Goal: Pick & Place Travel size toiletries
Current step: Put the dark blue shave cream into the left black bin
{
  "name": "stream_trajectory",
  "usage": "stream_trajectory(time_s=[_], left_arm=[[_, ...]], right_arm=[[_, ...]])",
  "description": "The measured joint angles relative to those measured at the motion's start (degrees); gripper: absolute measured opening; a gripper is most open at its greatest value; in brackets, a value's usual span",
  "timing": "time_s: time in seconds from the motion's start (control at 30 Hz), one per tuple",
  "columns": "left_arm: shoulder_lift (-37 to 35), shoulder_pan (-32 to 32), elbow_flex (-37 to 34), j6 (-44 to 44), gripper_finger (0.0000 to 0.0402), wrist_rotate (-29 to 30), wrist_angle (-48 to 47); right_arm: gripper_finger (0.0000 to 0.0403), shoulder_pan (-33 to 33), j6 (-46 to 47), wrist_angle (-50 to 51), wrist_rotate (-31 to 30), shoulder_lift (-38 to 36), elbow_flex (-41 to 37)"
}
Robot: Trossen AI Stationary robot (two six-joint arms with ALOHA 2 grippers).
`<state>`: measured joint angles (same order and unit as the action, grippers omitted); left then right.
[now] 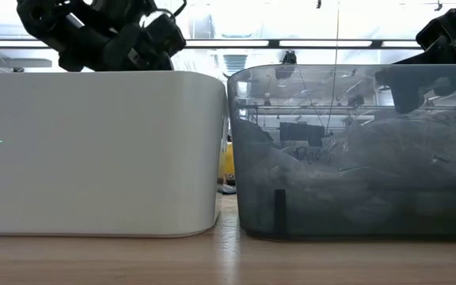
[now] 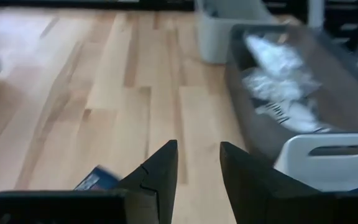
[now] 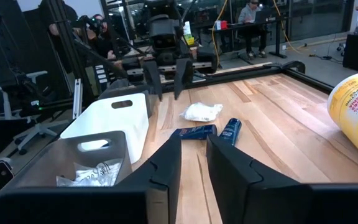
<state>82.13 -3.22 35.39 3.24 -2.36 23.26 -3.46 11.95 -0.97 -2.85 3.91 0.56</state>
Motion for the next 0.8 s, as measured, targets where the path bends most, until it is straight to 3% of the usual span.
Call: stream_trajectory(time_s=[0.43, 0.63, 0.8], left_arm=[[1.25, 4.11, -0.04, 0.70, 0.0126, 1.44, -7.27], [1.81, 5.84, -0.04, 14.41, 0.0126, 6.30, -8.29], [1.84, 5.88, -0.06, 15.74, 0.0133, 7.03, -9.69]], right_arm=[[0.0043, 0.00, 0.00, 0.00, 0.00, 0.02, 0.00], [0.0054, 0.00, -0.01, -0.01, 0.00, 0.02, 0.00], [0.0070, 0.00, 0.00, 0.00, 0.02, 0.02, 0.00]])
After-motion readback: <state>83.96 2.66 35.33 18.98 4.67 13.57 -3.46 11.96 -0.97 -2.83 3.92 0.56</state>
